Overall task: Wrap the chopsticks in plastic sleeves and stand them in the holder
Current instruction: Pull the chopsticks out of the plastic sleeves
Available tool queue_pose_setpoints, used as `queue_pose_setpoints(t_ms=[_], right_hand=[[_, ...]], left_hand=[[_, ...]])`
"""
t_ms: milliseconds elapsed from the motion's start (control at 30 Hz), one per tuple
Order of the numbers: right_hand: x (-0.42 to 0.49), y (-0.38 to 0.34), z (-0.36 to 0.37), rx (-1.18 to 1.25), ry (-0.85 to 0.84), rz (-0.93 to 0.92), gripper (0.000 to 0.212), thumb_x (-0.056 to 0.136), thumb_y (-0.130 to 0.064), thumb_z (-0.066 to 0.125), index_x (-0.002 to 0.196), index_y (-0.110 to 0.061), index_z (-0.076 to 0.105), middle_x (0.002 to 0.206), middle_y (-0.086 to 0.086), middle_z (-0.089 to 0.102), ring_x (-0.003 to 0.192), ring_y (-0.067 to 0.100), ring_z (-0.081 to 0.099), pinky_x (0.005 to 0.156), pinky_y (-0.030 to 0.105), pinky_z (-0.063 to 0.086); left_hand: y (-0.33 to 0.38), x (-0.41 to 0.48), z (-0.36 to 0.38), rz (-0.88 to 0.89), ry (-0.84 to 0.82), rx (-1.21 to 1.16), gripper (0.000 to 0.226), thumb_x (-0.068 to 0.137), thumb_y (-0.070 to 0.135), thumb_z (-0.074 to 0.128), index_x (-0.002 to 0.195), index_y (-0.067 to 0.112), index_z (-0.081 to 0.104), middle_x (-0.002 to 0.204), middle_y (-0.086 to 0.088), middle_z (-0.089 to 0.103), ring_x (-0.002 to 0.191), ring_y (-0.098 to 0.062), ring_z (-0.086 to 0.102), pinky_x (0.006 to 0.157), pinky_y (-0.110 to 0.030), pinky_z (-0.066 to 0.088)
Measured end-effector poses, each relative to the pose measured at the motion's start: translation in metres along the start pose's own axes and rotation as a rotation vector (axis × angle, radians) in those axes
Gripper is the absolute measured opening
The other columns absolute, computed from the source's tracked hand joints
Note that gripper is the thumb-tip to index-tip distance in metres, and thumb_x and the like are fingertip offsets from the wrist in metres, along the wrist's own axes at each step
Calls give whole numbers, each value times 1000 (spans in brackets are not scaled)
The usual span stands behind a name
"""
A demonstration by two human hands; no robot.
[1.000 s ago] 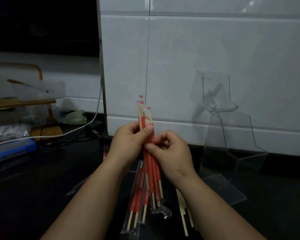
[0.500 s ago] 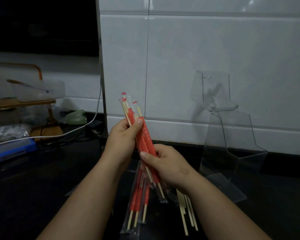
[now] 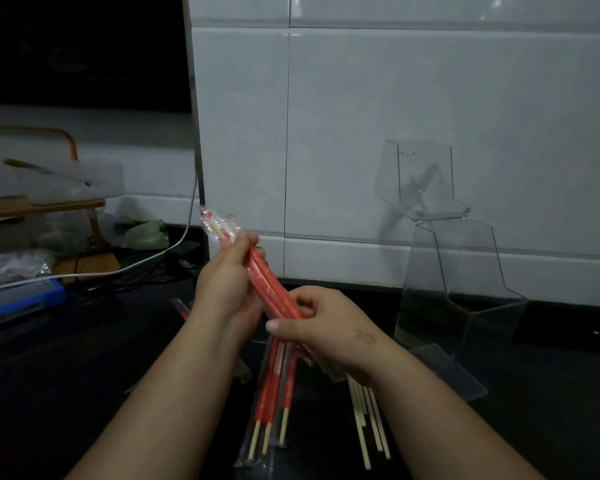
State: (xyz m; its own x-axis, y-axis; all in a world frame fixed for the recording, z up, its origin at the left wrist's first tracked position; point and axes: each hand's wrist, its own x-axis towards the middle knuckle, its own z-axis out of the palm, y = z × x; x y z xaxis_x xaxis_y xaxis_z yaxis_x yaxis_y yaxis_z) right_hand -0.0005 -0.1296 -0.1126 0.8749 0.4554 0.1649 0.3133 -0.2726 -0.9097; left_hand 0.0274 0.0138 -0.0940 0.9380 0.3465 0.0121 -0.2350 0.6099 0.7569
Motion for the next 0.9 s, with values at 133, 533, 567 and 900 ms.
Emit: queue_pose_setpoints(t_ms=[133, 533, 567, 900], right_hand=[[0, -4, -3, 121, 141, 55, 32, 92, -47, 60, 99, -17, 69, 87, 7, 72, 68, 15, 66, 56, 28, 52], [16, 1, 18, 817, 657, 88, 26, 96, -20, 55, 77, -7, 67, 75, 7, 69, 74, 20, 69, 73, 37, 55], [17, 2, 19, 828, 677, 94, 26, 97, -19, 54, 77, -6, 66, 76, 7, 69, 76, 21, 69, 72, 36, 55], [16, 0, 32, 957, 652, 59, 22, 97, -26, 55, 95, -9, 68, 103, 11, 71, 101, 21, 69, 85, 35, 53]], left_hand=[[7, 2, 1, -35, 107, -281, 18, 104, 22, 48, 90, 11, 54, 73, -4, 60, 65, -15, 60, 65, -31, 53], [-15, -3, 12, 7, 33, -286, 20, 105, 21, 46, 86, 16, 47, 59, 1, 43, 45, -10, 45, 47, -21, 46], [-17, -4, 14, 18, 21, -267, 20, 105, 20, 45, 86, 16, 46, 59, 2, 42, 45, -9, 43, 47, -22, 44], [-13, -10, 13, 81, 37, -304, 24, 105, 32, 47, 85, 18, 48, 57, 3, 42, 45, -9, 42, 46, -22, 41]])
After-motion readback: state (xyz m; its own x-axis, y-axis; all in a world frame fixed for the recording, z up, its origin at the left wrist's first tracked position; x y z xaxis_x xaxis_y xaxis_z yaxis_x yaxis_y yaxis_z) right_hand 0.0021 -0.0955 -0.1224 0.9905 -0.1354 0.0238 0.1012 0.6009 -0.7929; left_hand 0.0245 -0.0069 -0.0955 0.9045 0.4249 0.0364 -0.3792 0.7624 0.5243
